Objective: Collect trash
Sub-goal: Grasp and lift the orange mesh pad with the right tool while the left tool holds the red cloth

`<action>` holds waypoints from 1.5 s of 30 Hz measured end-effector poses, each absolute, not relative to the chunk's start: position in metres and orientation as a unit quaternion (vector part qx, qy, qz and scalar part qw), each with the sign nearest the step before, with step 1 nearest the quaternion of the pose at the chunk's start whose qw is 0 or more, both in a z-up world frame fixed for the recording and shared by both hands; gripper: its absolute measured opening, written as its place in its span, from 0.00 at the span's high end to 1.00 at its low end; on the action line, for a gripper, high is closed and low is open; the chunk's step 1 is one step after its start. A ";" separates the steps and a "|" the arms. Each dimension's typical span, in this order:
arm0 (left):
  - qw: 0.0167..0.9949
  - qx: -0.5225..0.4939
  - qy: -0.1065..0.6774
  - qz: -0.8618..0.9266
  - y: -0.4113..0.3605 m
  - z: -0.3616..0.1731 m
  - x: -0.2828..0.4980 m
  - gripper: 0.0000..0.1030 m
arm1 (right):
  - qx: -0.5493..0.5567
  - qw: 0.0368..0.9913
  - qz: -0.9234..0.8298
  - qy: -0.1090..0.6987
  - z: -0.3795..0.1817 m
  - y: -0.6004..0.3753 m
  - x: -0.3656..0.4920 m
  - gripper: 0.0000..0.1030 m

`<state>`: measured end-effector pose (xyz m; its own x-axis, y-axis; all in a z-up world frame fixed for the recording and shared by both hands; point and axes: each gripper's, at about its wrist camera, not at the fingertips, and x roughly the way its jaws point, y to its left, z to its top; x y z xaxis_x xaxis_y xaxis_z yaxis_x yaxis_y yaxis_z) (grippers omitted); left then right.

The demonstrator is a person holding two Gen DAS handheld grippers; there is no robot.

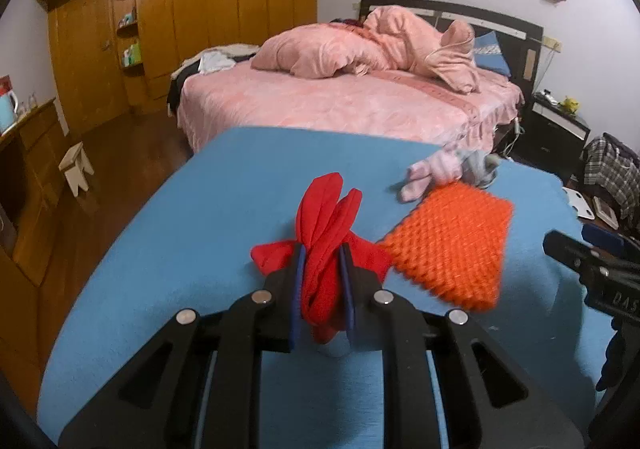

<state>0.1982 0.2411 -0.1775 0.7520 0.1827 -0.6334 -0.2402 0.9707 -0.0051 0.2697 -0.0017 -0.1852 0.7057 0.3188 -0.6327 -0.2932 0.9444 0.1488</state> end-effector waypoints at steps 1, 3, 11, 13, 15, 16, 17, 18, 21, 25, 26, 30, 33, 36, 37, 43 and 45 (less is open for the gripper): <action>0.933 -0.046 0.338 0.115 0.244 -0.181 0.199 0.85 | 0.017 0.922 0.166 0.349 -0.186 0.002 0.272 0.13; 0.930 -0.052 0.344 0.117 0.247 -0.187 0.200 0.85 | 0.012 0.919 0.168 0.357 -0.190 0.011 0.277 0.15; 0.928 -0.068 0.347 0.113 0.253 -0.194 0.195 0.85 | 0.004 0.904 0.169 0.394 -0.209 0.033 0.291 0.25; 0.928 -0.071 0.347 0.112 0.253 -0.194 0.195 0.85 | 0.002 0.900 0.169 0.401 -0.212 0.035 0.292 0.29; 0.928 -0.072 0.348 0.111 0.253 -0.195 0.196 0.85 | 0.001 0.897 0.174 0.406 -0.214 0.038 0.294 0.32; 0.928 -0.072 0.349 0.110 0.254 -0.195 0.196 0.85 | 0.001 0.897 0.175 0.406 -0.215 0.039 0.293 0.35; 0.927 -0.073 0.350 0.110 0.253 -0.196 0.196 0.85 | 0.000 0.896 0.178 0.406 -0.215 0.041 0.293 0.39; 0.927 -0.074 0.351 0.110 0.254 -0.196 0.197 0.85 | -0.001 0.896 0.180 0.407 -0.216 0.042 0.293 0.40; 0.926 -0.076 0.354 0.109 0.254 -0.197 0.198 0.85 | -0.002 0.890 0.206 0.406 -0.217 0.049 0.291 0.59; 0.924 -0.078 0.357 0.109 0.255 -0.199 0.200 0.85 | -0.002 0.887 0.225 0.402 -0.215 0.050 0.288 0.82; 0.924 -0.077 0.357 0.109 0.254 -0.199 0.200 0.85 | -0.003 0.888 0.226 0.402 -0.215 0.051 0.287 0.85; 0.925 -0.075 0.358 0.108 0.253 -0.199 0.200 0.85 | 0.004 0.887 0.234 0.399 -0.212 0.047 0.283 0.90; 0.925 -0.075 0.357 0.109 0.252 -0.199 0.199 0.85 | 0.011 0.888 0.235 0.394 -0.205 0.041 0.280 0.90; 0.927 -0.070 0.352 0.107 0.251 -0.197 0.198 0.85 | 0.015 0.889 0.234 0.392 -0.199 0.037 0.275 0.90; 0.928 -0.068 0.349 0.106 0.249 -0.195 0.197 0.85 | 0.017 0.890 0.234 0.391 -0.197 0.034 0.273 0.90; 0.933 -0.074 0.339 0.097 0.241 -0.185 0.185 0.85 | 0.014 0.898 0.228 0.377 -0.184 0.017 0.258 0.90; 0.936 -0.074 0.332 0.093 0.237 -0.179 0.180 0.85 | 0.013 0.901 0.224 0.372 -0.180 0.011 0.253 0.90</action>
<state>0.1799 0.2373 -0.1790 0.7626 0.1256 -0.6346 -0.2234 0.9718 -0.0761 0.2529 0.0112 -0.1805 0.6235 0.4129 -0.6639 -0.3934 0.8995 0.1900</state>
